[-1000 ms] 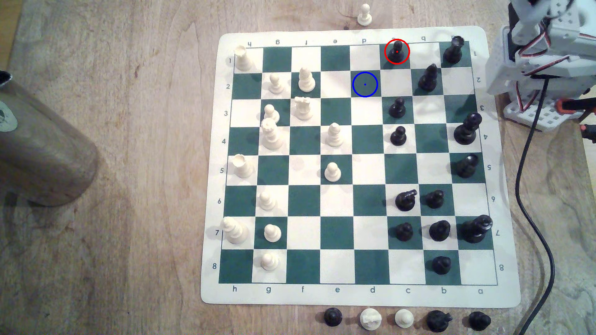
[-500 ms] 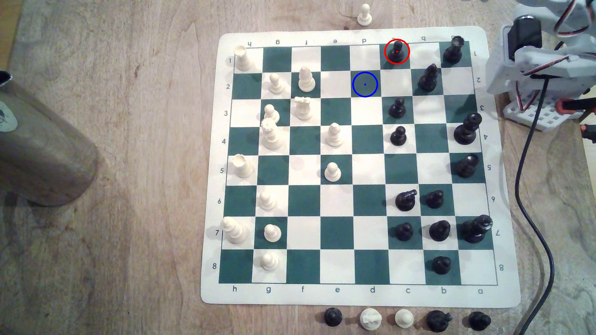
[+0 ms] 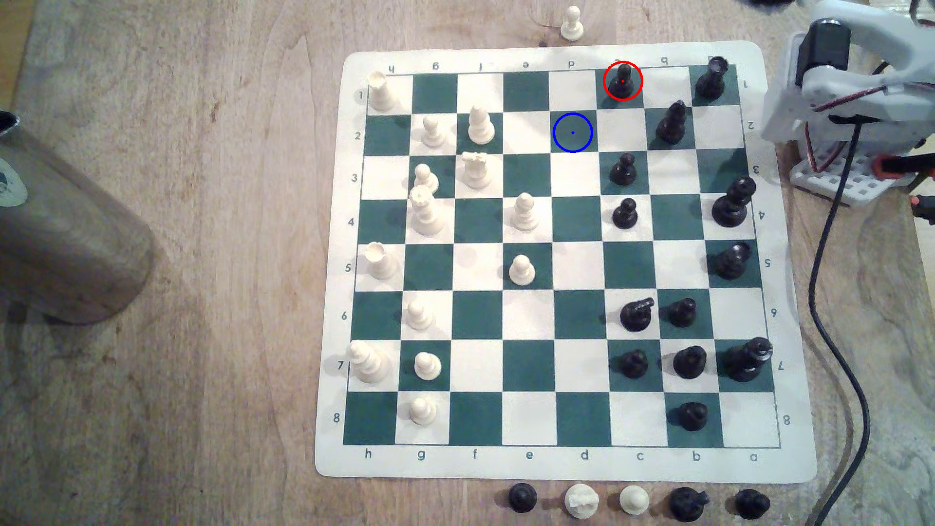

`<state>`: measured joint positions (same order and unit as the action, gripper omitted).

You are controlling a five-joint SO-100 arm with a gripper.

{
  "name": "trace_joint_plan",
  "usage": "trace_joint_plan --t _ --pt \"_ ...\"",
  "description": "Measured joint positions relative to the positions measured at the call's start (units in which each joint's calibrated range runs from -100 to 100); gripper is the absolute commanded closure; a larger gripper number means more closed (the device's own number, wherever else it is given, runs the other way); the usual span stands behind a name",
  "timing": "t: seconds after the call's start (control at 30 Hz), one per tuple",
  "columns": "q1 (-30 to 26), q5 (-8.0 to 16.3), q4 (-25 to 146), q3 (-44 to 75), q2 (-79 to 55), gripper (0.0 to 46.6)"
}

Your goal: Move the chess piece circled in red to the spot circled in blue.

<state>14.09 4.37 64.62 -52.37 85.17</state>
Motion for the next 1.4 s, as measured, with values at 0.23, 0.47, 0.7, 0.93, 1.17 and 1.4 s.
trace_joint_plan --t 0.23,0.47,0.7,0.93,1.17,1.4 --pt "4.87 0.59 3.75 3.43 -9.55 43.6" --pt "6.42 3.42 5.58 3.43 -20.44 35.8" --pt "6.64 7.23 5.18 1.08 -27.57 36.2" --pt "6.56 10.65 1.83 -2.53 -34.02 35.7" --pt "4.06 11.97 -0.24 -6.69 -36.36 33.0" --pt "3.83 11.97 -2.79 -8.22 -40.13 31.7"
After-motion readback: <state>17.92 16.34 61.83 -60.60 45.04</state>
